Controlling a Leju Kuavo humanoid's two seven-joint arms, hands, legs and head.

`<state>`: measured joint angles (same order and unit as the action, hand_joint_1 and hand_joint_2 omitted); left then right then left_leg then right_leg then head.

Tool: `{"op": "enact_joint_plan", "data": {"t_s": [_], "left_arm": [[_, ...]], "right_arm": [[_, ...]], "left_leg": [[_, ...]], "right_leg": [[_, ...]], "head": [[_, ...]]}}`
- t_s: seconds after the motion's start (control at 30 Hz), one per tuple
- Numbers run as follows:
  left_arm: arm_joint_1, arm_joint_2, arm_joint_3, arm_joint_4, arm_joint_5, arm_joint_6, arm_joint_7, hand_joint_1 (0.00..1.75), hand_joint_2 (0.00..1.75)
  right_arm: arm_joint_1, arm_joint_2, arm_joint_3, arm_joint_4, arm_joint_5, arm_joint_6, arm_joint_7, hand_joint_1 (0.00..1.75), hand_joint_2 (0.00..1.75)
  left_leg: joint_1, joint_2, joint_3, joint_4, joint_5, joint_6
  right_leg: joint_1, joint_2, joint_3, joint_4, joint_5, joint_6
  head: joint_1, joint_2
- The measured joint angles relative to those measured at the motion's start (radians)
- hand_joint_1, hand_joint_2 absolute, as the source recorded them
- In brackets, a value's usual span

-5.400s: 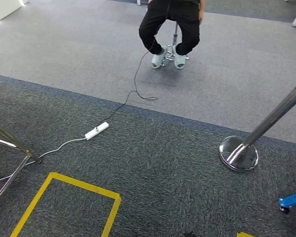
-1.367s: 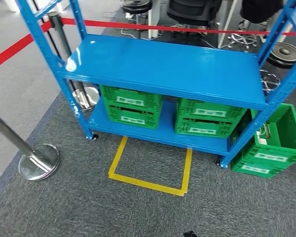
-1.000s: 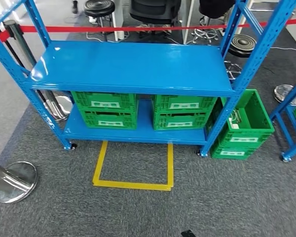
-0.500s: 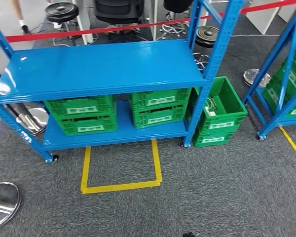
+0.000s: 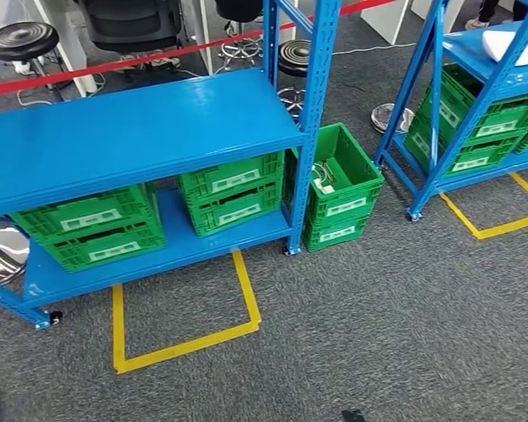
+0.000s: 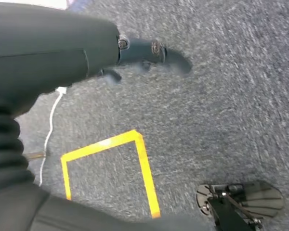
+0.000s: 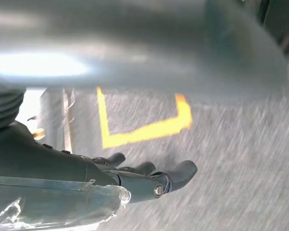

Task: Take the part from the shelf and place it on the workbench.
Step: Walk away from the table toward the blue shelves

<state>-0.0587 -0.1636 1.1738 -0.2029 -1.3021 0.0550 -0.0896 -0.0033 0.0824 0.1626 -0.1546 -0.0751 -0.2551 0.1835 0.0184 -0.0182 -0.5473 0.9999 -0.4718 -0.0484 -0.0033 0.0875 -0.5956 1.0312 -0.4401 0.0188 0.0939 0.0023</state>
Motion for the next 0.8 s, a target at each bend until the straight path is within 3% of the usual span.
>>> {"op": "enact_joint_plan", "data": {"t_s": [0.1, 0.13, 0.27, 0.43, 0.53, 0.67, 0.8], "left_arm": [[0.001, -0.004, 0.019, 0.0, 0.03, -0.01, -0.019, 0.0, 1.75], [0.002, -0.003, 0.025, 0.0, 0.035, -0.009, -0.018, 0.0, 1.75], [0.002, -0.003, 0.044, 0.0, 0.039, 0.01, 0.005, 0.0, 1.75], [0.001, -0.004, 0.048, 0.0, 0.019, 0.026, 0.027, 0.0, 1.75], [0.001, -0.004, 0.047, 0.0, 0.01, 0.027, 0.03, 0.0, 1.75], [0.001, -0.004, 0.047, 0.0, 0.004, 0.027, 0.031, 0.0, 0.0], [0.001, -0.004, 0.047, 0.0, -0.003, 0.026, 0.031, 0.0, 0.0]], "right_arm": [[0.007, -0.002, 0.0, -0.002, 0.052, 0.061, -0.048, 0.0, 1.75], [0.007, -0.003, 0.006, -0.001, 0.077, 0.052, -0.046, 0.0, 1.75], [0.002, -0.003, 0.039, 0.002, 0.137, -0.071, 0.021, 0.0, 0.0], [-0.001, -0.003, 0.061, 0.002, 0.144, -0.108, 0.056, 0.0, 0.0], [-0.004, -0.003, 0.066, 0.002, 0.144, -0.107, 0.064, 0.0, 0.0], [-0.006, -0.003, 0.071, 0.002, 0.144, -0.108, 0.066, 0.0, 0.0], [-0.007, -0.003, 0.071, 0.002, 0.144, -0.108, 0.071, 0.0, 0.0]], "left_leg": [[-0.001, -0.002, 0.0, -0.005, 0.001, 0.011], [-0.002, -0.003, 0.0, -0.005, 0.002, 0.014], [-0.006, -0.003, -0.001, -0.004, 0.003, 0.024], [-0.007, -0.003, -0.001, -0.004, 0.002, 0.027], [-0.007, -0.003, -0.001, -0.005, 0.003, 0.027], [-0.006, -0.003, -0.001, -0.006, 0.004, 0.025], [-0.005, -0.003, -0.001, -0.007, 0.006, 0.023]], "right_leg": [[0.002, -0.002, -0.004, -0.004, -0.003, -0.023], [0.002, -0.004, -0.003, -0.006, -0.001, -0.024], [-0.002, -0.006, 0.007, -0.017, 0.009, -0.001], [-0.004, -0.006, 0.009, -0.022, 0.01, 0.02], [-0.004, -0.006, 0.008, -0.021, 0.01, 0.022], [-0.002, -0.006, 0.006, -0.019, 0.01, 0.022], [-0.002, -0.006, 0.005, -0.018, 0.01, 0.021]], "head": [[0.005, 0.0], [0.006, 0.0], [0.006, 0.0], [0.005, 0.0], [0.005, 0.0], [0.005, 0.0], [0.005, 0.0]]}}
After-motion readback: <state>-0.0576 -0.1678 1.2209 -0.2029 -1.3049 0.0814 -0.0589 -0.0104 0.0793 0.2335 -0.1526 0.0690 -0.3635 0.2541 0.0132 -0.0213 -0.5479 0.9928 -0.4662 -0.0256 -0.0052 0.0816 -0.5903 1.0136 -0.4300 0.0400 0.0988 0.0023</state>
